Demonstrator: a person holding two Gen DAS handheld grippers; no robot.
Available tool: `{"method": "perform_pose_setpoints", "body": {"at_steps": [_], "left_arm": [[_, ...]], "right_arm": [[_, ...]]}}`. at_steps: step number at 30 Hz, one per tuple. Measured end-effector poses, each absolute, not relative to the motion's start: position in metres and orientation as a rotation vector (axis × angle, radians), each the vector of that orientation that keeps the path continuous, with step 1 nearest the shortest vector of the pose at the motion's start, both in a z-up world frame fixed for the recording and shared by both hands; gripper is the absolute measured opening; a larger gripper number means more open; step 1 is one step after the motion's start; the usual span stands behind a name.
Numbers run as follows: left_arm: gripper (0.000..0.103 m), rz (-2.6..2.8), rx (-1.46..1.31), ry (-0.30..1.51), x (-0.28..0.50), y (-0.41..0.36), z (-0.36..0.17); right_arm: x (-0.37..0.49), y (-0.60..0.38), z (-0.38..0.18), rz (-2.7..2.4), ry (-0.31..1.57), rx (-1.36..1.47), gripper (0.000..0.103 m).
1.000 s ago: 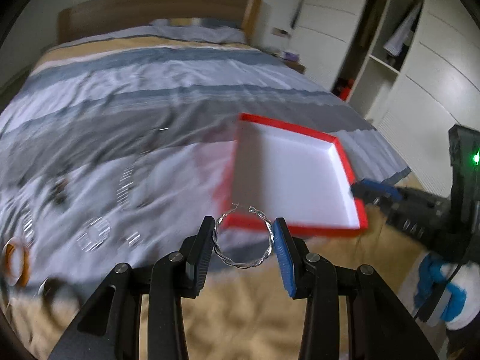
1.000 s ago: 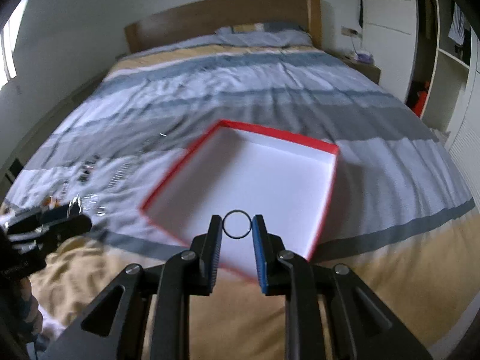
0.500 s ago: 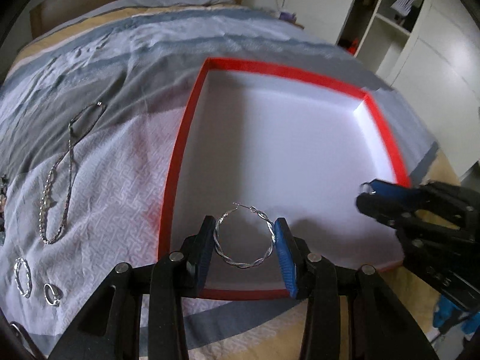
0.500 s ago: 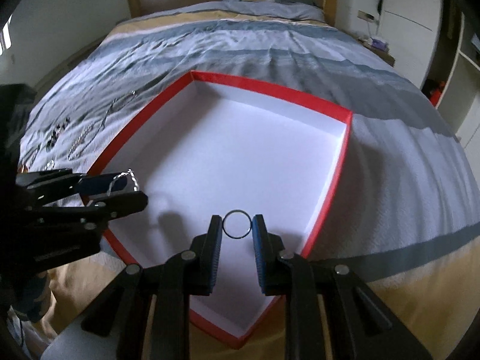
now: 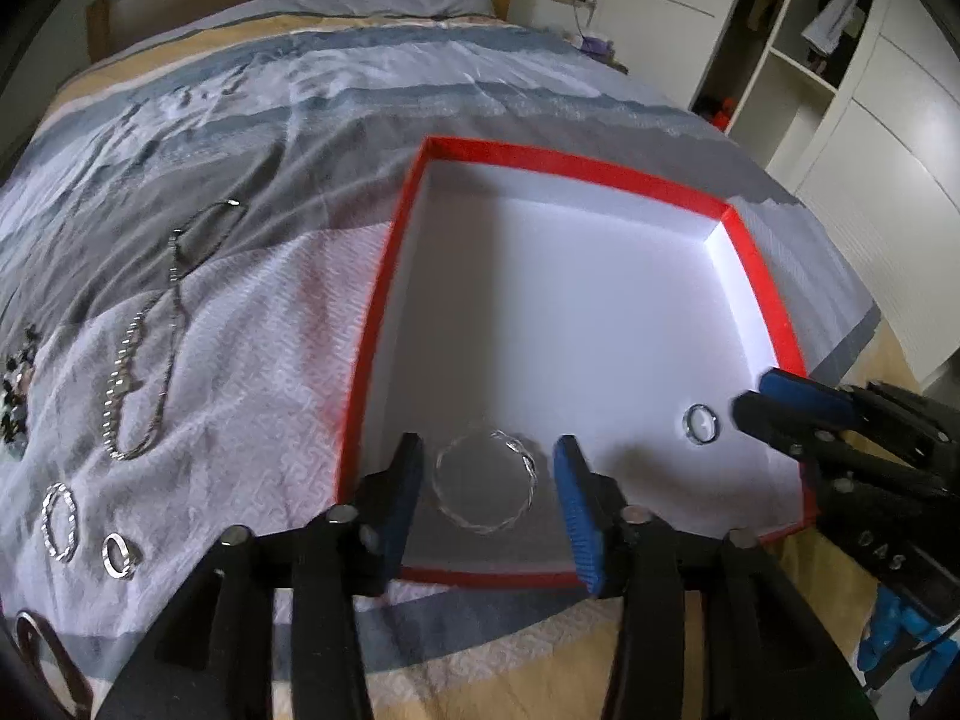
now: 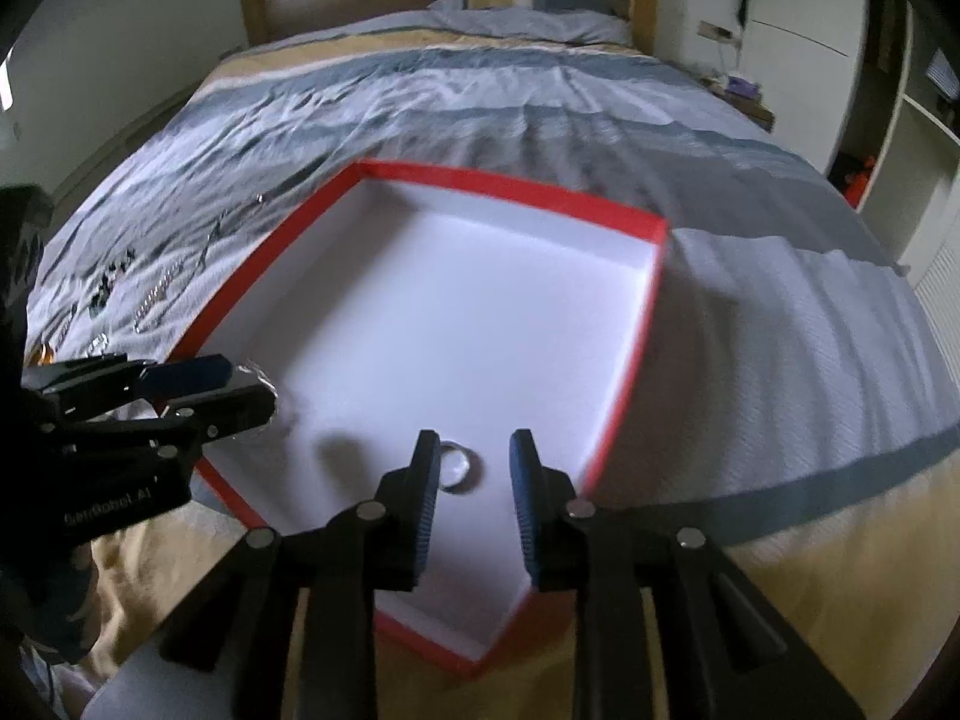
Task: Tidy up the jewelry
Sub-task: 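Withdraw both open tools from the box back toward the jewelry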
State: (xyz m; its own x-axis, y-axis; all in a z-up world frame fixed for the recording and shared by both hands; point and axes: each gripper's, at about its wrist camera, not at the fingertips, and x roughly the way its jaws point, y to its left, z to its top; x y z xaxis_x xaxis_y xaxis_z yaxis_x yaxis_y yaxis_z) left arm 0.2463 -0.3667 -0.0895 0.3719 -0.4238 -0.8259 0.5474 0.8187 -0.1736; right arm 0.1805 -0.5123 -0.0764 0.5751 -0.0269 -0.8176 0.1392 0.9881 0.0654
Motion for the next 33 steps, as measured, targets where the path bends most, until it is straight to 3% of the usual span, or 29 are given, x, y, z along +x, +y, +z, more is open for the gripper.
{"method": "perform_pose_setpoints", "body": {"at_steps": [4, 14, 30, 33], "left_arm": [[0.056, -0.62, 0.119, 0.998, 0.234, -0.354, -0.072], [0.061, -0.568, 0.071, 0.913, 0.167, -0.279, -0.003], [0.065, -0.283, 0.074, 0.814, 0.037, -0.061, 0.059], [0.074, -0.222, 0.036, 0.825, 0.028, -0.019, 0.056]], "right_arm": [[0.158, -0.513, -0.053, -0.121, 0.931, 0.132, 0.024], [0.088, -0.467, 0.02, -0.083, 0.849, 0.131, 0.024], [-0.01, -0.336, 0.092, 0.084, 0.716, 0.143, 0.025], [-0.017, -0.317, 0.09, 0.114, 0.711, 0.15, 0.025]]}}
